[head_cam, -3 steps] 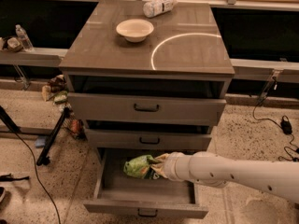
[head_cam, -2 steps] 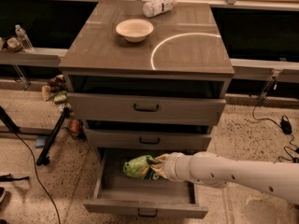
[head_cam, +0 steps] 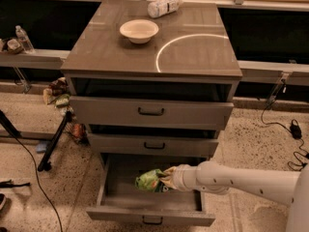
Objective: Place green rice chip bag into bottom drawer
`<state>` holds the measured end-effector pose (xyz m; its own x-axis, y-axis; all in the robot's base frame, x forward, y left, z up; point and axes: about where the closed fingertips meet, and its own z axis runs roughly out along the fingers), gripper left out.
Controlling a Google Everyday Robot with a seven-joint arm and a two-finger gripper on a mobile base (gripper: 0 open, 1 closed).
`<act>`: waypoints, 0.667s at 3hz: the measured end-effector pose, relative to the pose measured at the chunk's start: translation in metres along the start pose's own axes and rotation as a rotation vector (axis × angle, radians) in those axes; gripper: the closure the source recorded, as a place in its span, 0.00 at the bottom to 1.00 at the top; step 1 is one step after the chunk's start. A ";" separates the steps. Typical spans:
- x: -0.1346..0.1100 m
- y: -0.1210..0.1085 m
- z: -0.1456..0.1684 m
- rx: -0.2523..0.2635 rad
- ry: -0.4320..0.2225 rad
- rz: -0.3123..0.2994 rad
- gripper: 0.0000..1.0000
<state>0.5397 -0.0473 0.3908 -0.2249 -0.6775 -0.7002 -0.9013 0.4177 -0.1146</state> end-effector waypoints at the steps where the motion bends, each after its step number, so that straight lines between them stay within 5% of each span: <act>1: 0.030 -0.008 0.022 0.009 0.005 -0.013 1.00; 2: 0.052 -0.017 0.043 0.046 0.000 -0.007 1.00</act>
Offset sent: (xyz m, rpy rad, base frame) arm 0.0374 -0.0289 -0.1034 -0.0196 -0.0786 -0.0873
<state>0.5589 -0.0634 0.3260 -0.2190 -0.6806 -0.6992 -0.8850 0.4402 -0.1514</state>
